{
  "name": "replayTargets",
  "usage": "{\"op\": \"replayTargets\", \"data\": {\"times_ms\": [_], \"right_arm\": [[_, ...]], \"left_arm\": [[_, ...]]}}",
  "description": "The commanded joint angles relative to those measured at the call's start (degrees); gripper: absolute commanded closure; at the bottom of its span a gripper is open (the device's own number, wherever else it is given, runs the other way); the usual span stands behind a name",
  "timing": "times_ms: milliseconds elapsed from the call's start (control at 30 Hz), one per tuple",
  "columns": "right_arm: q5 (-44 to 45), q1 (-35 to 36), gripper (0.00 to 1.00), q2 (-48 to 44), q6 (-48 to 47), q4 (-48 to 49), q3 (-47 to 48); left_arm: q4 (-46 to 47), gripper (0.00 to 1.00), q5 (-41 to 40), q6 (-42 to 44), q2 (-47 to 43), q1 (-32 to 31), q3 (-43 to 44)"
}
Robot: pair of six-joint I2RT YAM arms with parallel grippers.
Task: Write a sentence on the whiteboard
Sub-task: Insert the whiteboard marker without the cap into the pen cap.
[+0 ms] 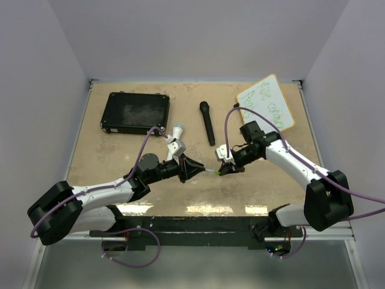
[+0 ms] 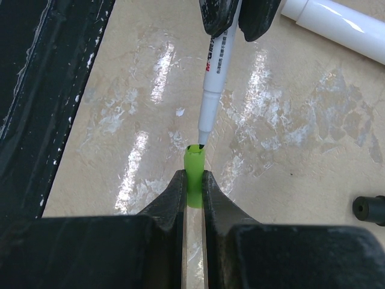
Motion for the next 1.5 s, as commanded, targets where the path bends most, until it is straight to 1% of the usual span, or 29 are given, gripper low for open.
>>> {"op": "replayTargets", "data": {"times_ms": [0,800,1033,1133,1267,1467], "right_arm": [[-1.5,0.3,1.0,0.1,0.8,0.9,-0.3],[-1.5,0.3,1.0,0.4,3.4,2.2,-0.1],[-1.2,0.2,1.0,0.5,6.5,3.9,0.0],[-1.0,0.3,1.0,0.7,7.9,4.7,0.0],[-0.5,0.6,1.0,0.8,10.2,6.2,0.0],[-0.4,1.1,1.0,0.8,12.9,7.6,0.5]], "left_arm": [[4.1,1.0,-0.1,0.8,0.5,-0.3,1.7],[4.3,1.0,0.3,1.0,2.5,-0.2,2.2],[5.0,1.0,0.2,1.3,4.2,-0.5,3.3],[4.1,1.0,-1.2,2.4,4.8,-1.4,4.0],[0.5,1.0,-3.7,4.8,6.2,-3.1,6.4],[1.6,1.0,-4.9,6.3,10.0,-4.3,8.1]]}}
